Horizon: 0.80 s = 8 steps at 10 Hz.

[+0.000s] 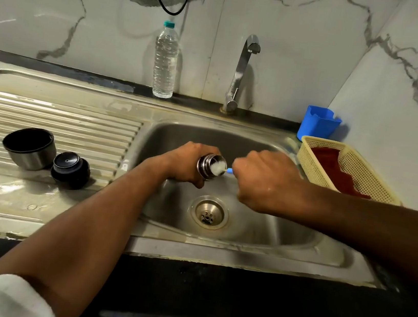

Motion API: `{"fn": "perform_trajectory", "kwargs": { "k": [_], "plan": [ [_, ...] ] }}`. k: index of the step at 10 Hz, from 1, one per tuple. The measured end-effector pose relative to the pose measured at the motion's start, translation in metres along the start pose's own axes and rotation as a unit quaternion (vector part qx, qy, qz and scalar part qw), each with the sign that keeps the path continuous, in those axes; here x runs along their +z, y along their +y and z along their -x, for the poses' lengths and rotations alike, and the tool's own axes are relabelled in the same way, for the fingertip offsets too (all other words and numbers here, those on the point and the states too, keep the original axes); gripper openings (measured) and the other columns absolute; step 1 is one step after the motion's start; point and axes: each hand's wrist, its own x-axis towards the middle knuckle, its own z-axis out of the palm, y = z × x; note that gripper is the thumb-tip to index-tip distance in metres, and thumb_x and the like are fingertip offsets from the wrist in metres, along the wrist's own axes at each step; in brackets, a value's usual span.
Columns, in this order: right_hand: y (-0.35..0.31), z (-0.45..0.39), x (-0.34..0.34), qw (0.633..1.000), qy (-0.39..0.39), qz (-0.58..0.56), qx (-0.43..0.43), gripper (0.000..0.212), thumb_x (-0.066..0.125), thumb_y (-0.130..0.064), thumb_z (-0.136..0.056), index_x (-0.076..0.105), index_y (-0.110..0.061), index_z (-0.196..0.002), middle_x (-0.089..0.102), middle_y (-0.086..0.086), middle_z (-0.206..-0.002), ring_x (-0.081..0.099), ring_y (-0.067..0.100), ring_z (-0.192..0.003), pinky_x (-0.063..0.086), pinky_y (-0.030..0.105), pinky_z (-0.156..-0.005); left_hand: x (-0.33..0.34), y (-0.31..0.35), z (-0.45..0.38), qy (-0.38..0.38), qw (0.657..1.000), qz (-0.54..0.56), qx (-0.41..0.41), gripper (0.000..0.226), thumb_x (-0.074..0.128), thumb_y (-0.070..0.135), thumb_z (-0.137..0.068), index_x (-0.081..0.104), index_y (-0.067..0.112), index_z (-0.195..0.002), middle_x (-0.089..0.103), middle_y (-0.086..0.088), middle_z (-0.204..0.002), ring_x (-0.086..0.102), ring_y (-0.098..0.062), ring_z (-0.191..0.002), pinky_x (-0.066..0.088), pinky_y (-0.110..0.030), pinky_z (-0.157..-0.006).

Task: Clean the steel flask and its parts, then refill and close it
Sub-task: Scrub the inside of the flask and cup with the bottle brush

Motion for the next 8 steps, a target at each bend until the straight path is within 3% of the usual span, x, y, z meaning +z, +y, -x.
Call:
{"fn": "perform_trajectory", "kwargs": {
  "k": [1, 2, 3, 4, 5, 6, 7, 8],
  "plan": [
    [-0.005, -0.01, -0.008, 0.878, -0.127, -0.405, 0.222, 0.018, 0.058, -0.015, -0.095, 0.063, -0.014, -0.078, 0.053, 0.002, -0.064, 0.043, 0.015, -0.05, 0.031, 0.024, -0.049, -0.002, 0.001, 0.001, -0.004, 0.999, -0.029, 0.021, 0.067, 0.094, 0.007, -0.064, 0.065, 0.031, -0.119, 0.068, 0.012, -0.11, 0.066, -0.011, -0.101, 0.053, -0.031, -0.088],
    [0.006, -0.008, -0.008, 0.945, -0.094, -0.27, 0.161, 0.013, 0.06, -0.018, -0.095, 0.068, -0.009, -0.091, 0.052, 0.001, -0.065, 0.046, 0.019, -0.054, 0.034, 0.027, -0.052, -0.005, 0.001, 0.0, 0.024, 0.998, -0.05, 0.029, 0.067, 0.094, 0.009, -0.061, 0.064, 0.033, -0.116, 0.067, 0.014, -0.108, 0.065, -0.013, -0.1, 0.056, -0.039, -0.089],
    [0.013, 0.015, 0.007, 0.96, 0.124, 0.232, -0.094, 0.016, 0.065, -0.019, -0.095, 0.06, -0.01, -0.082, 0.036, 0.003, -0.061, 0.034, 0.021, -0.048, 0.027, 0.032, -0.048, -0.007, -0.004, 0.003, 0.034, 0.999, -0.036, 0.017, 0.068, 0.094, 0.008, -0.062, 0.064, 0.029, -0.119, 0.068, 0.012, -0.11, 0.066, -0.012, -0.103, 0.055, -0.036, -0.091],
    [0.009, 0.028, 0.01, 0.962, 0.103, 0.234, -0.092, 0.015, 0.062, -0.02, -0.097, 0.064, -0.008, -0.089, 0.041, 0.003, -0.061, 0.031, 0.019, -0.047, 0.02, 0.03, -0.046, -0.005, -0.004, 0.003, 0.032, 0.999, -0.032, 0.025, 0.07, 0.094, 0.008, -0.06, 0.065, 0.028, -0.12, 0.07, 0.011, -0.11, 0.067, -0.012, -0.102, 0.057, -0.037, -0.091],
    [0.002, 0.019, 0.0, 0.957, -0.073, -0.235, 0.156, 0.018, 0.055, -0.024, -0.101, 0.067, -0.01, -0.101, 0.051, -0.003, -0.067, 0.045, 0.015, -0.051, 0.029, 0.025, -0.047, -0.004, -0.003, 0.001, 0.038, 0.997, -0.051, 0.037, 0.07, 0.094, 0.009, -0.058, 0.065, 0.031, -0.118, 0.069, 0.014, -0.109, 0.066, -0.012, -0.101, 0.057, -0.039, -0.092],
    [0.006, 0.014, 0.003, 0.759, -0.117, -0.574, 0.284, 0.028, 0.049, -0.021, -0.104, 0.074, -0.008, -0.098, 0.05, 0.001, -0.061, 0.035, 0.011, -0.044, 0.027, 0.022, -0.045, -0.005, -0.004, 0.0, 0.051, 0.995, -0.067, 0.058, 0.069, 0.093, 0.011, -0.059, 0.063, 0.035, -0.116, 0.066, 0.014, -0.109, 0.064, -0.012, -0.101, 0.057, -0.043, -0.092],
    [0.013, 0.022, 0.011, 0.984, -0.022, -0.148, 0.093, 0.023, 0.046, -0.019, -0.104, 0.067, -0.011, -0.098, 0.063, 0.004, -0.076, 0.055, 0.02, -0.06, 0.035, 0.029, -0.051, -0.005, -0.004, 0.0, 0.057, 0.995, -0.074, 0.049, 0.068, 0.094, 0.013, -0.061, 0.063, 0.033, -0.118, 0.068, 0.011, -0.111, 0.064, -0.013, -0.103, 0.056, -0.042, -0.094],
    [0.017, 0.037, 0.015, 0.961, 0.091, 0.252, -0.064, 0.052, 0.016, -0.006, -0.107, 0.067, -0.004, -0.107, 0.059, 0.006, -0.068, 0.054, 0.022, -0.051, 0.027, 0.032, -0.049, -0.003, -0.007, -0.001, 0.05, 0.997, -0.042, 0.046, 0.068, 0.093, 0.01, -0.06, 0.065, 0.029, -0.119, 0.069, 0.012, -0.108, 0.065, -0.01, -0.099, 0.054, -0.032, -0.086]
  ]
}}
